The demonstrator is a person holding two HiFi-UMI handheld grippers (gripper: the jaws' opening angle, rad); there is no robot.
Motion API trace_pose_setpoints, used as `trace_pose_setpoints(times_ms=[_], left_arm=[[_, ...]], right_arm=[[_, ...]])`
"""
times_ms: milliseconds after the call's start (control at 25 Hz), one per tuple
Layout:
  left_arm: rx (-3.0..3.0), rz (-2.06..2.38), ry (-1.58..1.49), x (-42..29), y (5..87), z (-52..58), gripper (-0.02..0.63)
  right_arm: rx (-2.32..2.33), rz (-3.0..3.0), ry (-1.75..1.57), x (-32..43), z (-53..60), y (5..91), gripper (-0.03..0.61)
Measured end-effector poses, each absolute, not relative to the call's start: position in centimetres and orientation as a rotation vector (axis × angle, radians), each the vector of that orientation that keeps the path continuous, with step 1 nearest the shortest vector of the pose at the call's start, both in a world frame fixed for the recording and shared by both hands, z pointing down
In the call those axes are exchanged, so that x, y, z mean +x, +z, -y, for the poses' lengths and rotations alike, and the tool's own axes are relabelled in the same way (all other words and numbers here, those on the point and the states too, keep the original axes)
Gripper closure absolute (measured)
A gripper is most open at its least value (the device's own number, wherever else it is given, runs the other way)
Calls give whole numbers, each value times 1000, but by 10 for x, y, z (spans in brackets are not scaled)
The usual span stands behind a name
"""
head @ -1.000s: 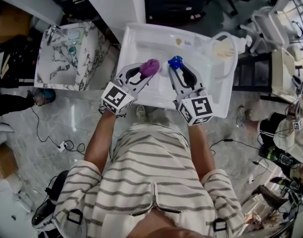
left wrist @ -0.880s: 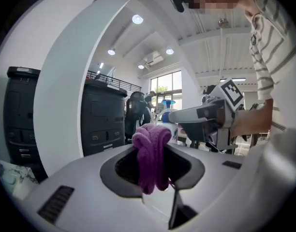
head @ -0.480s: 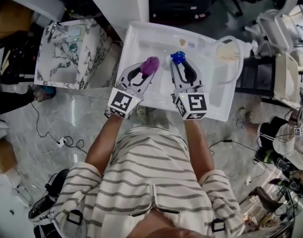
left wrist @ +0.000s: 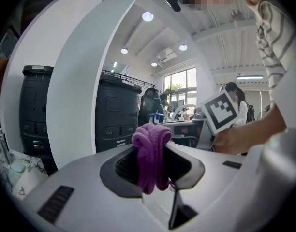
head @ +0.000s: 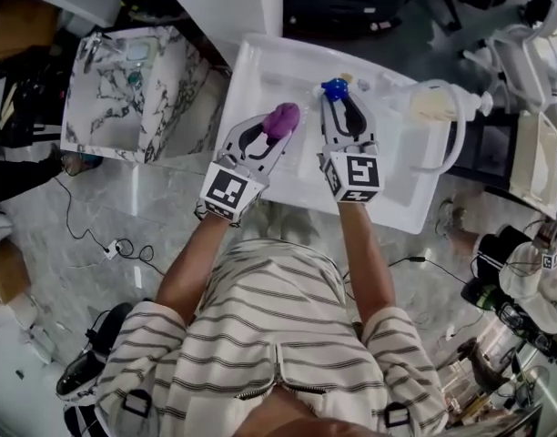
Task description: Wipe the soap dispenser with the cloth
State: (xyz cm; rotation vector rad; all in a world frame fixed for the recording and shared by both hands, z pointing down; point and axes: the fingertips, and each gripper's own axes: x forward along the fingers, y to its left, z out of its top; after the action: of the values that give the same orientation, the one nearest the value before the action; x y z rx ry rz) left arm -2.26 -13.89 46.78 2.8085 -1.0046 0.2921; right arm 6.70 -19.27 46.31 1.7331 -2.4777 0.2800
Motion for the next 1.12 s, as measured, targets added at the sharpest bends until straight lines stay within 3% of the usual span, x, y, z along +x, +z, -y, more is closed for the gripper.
trace_pose_setpoints(times_ms=[1120], left_arm=[[2717, 878, 285, 0, 521, 170, 494]], right_arm=[[1698, 2332, 270, 101, 304, 587, 443]])
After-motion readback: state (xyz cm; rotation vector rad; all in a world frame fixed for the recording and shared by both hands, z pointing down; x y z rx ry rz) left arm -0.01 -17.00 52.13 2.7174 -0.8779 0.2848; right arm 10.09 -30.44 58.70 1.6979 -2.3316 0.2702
